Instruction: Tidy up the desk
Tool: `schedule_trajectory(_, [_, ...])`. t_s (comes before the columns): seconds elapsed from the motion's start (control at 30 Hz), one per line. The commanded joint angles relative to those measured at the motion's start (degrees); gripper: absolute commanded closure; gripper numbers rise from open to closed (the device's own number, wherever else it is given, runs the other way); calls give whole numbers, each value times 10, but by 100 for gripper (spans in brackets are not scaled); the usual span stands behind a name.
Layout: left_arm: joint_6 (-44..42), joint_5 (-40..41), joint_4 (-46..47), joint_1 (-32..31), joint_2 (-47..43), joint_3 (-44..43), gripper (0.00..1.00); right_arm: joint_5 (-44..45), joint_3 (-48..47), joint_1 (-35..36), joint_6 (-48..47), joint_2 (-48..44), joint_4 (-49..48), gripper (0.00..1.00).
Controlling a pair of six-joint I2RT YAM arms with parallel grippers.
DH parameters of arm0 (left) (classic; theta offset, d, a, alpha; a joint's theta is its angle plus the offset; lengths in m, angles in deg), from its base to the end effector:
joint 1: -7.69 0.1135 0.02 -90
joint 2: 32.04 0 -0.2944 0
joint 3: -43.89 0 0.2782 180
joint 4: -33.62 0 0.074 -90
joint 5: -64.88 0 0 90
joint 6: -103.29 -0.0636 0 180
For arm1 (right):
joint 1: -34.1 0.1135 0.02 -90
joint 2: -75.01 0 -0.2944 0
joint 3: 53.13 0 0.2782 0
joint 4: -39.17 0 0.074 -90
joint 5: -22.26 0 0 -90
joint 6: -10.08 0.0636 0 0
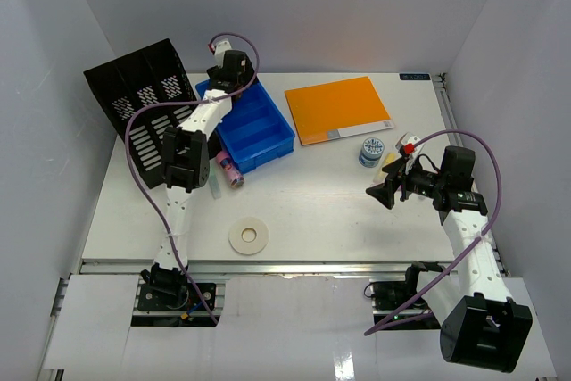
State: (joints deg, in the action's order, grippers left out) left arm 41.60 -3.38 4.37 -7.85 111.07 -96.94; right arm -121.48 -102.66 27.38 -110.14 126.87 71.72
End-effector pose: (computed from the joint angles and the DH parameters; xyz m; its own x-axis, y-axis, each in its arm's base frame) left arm 0.6295 -0.1506 0.2096 -0.4173 -0.3412 -0.8423 -0.2876 0.9288 -0.2337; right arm 0.2123 0.0266 0.2699 -0.1949 -0.2768 -0.9410 -0.7937 0.6081 -0.0145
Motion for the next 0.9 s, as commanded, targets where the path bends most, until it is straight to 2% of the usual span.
schedule_trajectory(0.0, [4,-24,-13,2,-62,-29,2,-4,-6,3,-3,-4,3,10])
schedule_trajectory(0.27, [21,-81,-41,2,-138,-8,2,-1,-6,3,-8,-5,6,10])
schedule_trajectory(0.33, [34,-109,-53,2,-187,18,7,-1,-6,2,-10,-6,6,10])
schedule_trajectory(0.47, [63,-188,-51,2,-306,174,14,-3,-6,2,-11,-6,8,10])
schedule_trajectory(0.63, [91,-259,-4,2,-531,451,23,-3,-5,4,-13,-9,10,10])
schedule_trajectory(0.77, [78,-331,-2,2,-699,636,23,13,-4,3,-2,-4,0,10])
schedule_trajectory(0.87, [20,-380,-19,2,-806,715,19,77,4,5,50,10,-46,10])
